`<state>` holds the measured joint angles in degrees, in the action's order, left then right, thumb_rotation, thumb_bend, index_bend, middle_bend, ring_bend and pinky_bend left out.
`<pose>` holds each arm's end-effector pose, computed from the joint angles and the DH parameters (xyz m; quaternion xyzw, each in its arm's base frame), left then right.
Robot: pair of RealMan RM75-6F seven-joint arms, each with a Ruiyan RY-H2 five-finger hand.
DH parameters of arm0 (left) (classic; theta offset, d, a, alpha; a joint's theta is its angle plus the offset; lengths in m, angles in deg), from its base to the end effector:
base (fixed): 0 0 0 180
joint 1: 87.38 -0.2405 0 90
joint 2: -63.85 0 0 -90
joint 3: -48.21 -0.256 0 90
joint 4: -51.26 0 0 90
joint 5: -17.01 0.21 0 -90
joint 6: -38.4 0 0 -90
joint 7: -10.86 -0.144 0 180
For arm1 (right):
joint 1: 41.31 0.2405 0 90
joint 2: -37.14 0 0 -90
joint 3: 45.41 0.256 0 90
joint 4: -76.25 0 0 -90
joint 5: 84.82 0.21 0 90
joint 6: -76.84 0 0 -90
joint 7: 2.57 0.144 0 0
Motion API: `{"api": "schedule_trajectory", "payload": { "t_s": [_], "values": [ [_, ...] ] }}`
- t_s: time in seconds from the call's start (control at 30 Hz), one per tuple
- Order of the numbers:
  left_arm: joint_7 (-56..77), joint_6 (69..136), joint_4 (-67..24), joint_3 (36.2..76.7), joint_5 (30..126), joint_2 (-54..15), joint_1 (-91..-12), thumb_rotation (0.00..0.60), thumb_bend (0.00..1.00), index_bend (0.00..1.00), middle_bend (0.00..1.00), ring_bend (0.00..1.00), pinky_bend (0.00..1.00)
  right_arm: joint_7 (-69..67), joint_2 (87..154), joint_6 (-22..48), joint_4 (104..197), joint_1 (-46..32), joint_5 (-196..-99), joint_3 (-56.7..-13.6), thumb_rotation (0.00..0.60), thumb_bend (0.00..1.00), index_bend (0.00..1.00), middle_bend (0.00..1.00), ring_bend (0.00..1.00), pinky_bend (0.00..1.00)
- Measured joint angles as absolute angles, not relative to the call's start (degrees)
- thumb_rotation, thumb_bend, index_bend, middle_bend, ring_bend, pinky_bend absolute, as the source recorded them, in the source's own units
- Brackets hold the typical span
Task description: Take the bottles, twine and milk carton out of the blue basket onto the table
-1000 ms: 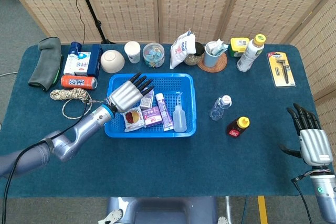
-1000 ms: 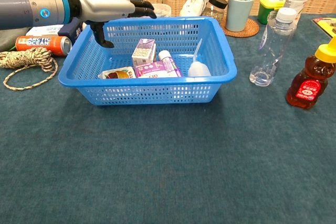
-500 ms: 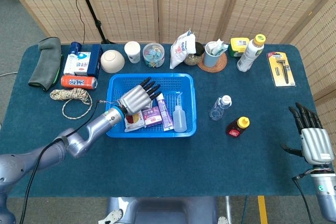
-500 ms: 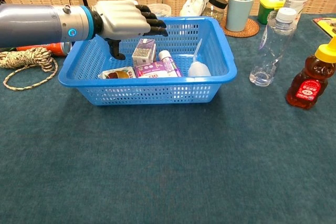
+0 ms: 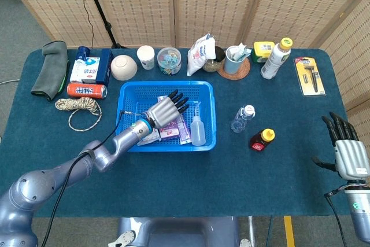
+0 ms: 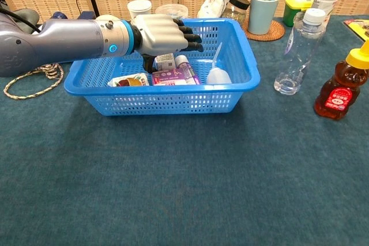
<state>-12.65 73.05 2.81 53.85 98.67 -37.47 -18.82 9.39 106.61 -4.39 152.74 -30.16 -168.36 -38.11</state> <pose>-0.0598 0.4368 -0.0786 -0.8979 0.0048 -0.2156 0.3839 -0.3362 -0.2380 0.1655 0.5779 -0.3730 0.4298 0.5849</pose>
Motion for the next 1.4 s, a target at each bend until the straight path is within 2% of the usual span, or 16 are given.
{"api": "schedule_trajectory", "payload": {
  "t_s": [0.03, 0.1, 0.17, 0.27, 0.37, 0.6, 0.8, 1.2, 1.4],
  "values": [
    [-12.23, 73.25, 2.93, 53.82, 98.86, -37.60, -18.75, 0.600, 0.30, 0.26, 0.07, 0.10, 0.29, 9.45, 106.61, -4.40, 152.68, -30.17, -168.34, -38.09, 0.600, 0.00, 0.00, 0.00, 0.00, 0.07],
    [-11.72, 73.59, 3.29, 53.55, 99.34, -37.81, -18.70, 0.600, 0.33, 0.47, 0.23, 0.24, 0.40, 9.57, 106.61, -4.41, 152.60, -30.18, -168.31, -38.05, 0.600, 0.00, 0.00, 0.00, 0.00, 0.07],
    [-11.36, 73.70, 3.41, 53.28, 99.49, -37.95, -18.74, 0.600, 0.35, 0.58, 0.33, 0.33, 0.46, 9.76, 106.57, -4.35, 152.59, -30.18, -168.28, -38.03, 0.600, 0.00, 0.00, 0.00, 0.00, 0.07],
    [-11.35, 73.53, 3.48, 53.04, 99.33, -38.03, -18.90, 0.600, 0.38, 0.68, 0.42, 0.41, 0.53, 9.83, 106.54, -4.26, 152.56, -30.17, -168.26, -38.03, 0.600, 0.00, 0.00, 0.00, 0.00, 0.07],
    [-11.67, 73.58, 3.17, 53.17, 98.84, -37.84, -19.10, 0.600, 0.41, 0.73, 0.47, 0.46, 0.56, 9.66, 106.57, -4.28, 152.53, -30.17, -168.28, -38.04, 0.600, 0.00, 0.00, 0.00, 0.00, 0.07],
    [-12.28, 75.87, 0.85, 53.98, 98.59, -35.92, -19.50, 0.600, 0.43, 0.75, 0.48, 0.47, 0.56, 9.50, 106.63, -4.33, 152.65, -30.17, -168.40, -38.07, 0.600, 0.00, 0.00, 0.00, 0.00, 0.07],
    [-13.31, 79.45, -5.66, 55.82, 98.08, -31.07, -20.16, 0.600, 0.43, 0.75, 0.48, 0.47, 0.56, 9.47, 106.49, -4.75, 153.05, -30.27, -168.77, -38.16, 0.600, 0.00, 0.00, 0.00, 0.00, 0.07],
    [-15.85, 88.01, -24.53, 59.39, 94.30, -14.74, -25.95, 0.600, 0.43, 0.73, 0.47, 0.46, 0.56, 9.31, 105.88, -6.06, 154.72, -30.60, -170.39, -38.69, 0.600, 0.00, 0.00, 0.00, 0.00, 0.07],
    [-13.01, 93.71, -29.37, 57.55, 94.26, -6.10, -33.64, 0.600, 0.43, 0.73, 0.46, 0.45, 0.56, 9.04, 105.58, -6.72, 155.60, -30.82, -170.95, -38.86, 0.600, 0.00, 0.00, 0.00, 0.00, 0.07]
  ]
}}
